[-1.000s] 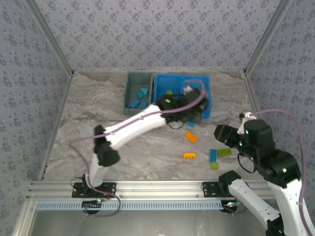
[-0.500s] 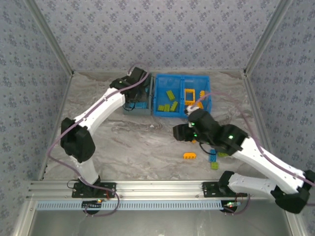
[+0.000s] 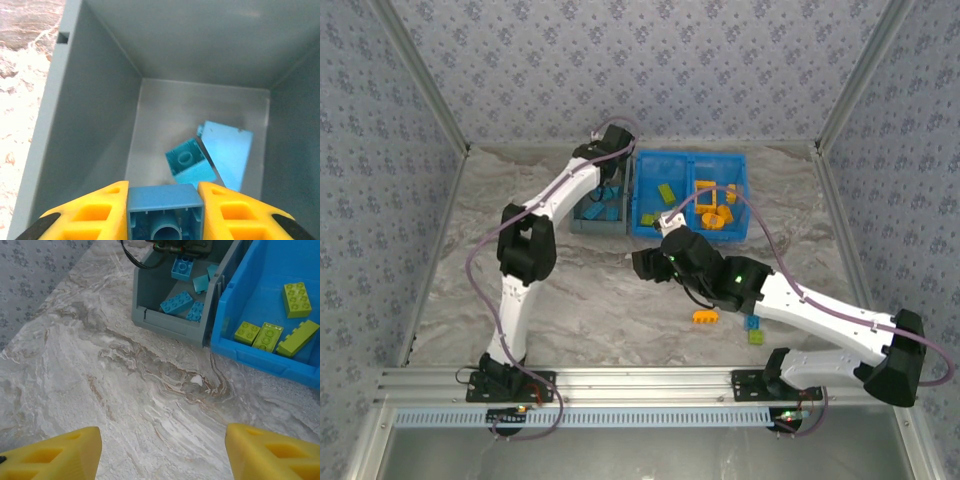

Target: Sort the legos into containers by color

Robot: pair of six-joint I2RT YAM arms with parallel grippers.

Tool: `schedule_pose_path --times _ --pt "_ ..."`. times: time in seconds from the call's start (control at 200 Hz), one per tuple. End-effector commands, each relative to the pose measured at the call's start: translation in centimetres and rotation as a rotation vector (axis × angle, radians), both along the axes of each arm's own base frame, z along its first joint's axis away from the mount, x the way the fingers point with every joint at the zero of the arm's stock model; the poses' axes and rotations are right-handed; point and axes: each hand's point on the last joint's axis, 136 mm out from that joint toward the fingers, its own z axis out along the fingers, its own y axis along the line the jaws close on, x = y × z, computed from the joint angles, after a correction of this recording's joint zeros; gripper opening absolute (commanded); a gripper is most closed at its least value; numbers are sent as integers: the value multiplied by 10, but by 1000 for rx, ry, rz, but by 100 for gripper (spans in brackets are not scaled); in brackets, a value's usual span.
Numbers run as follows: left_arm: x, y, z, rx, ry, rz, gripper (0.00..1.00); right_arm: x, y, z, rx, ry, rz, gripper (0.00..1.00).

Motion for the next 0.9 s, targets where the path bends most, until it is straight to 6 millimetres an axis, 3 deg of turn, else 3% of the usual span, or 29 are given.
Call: schedule_pose_path --times 0.0,0.185,0.395,0.495,0.66,0.814,0.894 --pt "10 16 1 86 -3 22 27 5 -6 5 15 -25 -26 69" --pt "16 12 -17 84 48 -3 37 4 -27 -22 -45 42 -86 69" --pt "9 11 0 49 52 -1 53 -8 -72 -68 -134 168 -213 69" --pt "3 7 26 17 21 -6 56 -13 -100 -90 -195 247 -272 70" --pt "-22 -8 91 -46 -60 -35 60 -7 -136 -125 -305 411 -289 75" --pt "-76 -34 156 -162 -154 -126 66 2 -150 -155 -469 552 -236 83" --pt "-114 -51 173 -271 -162 -202 68 8 -151 -167 -559 580 -200 85"
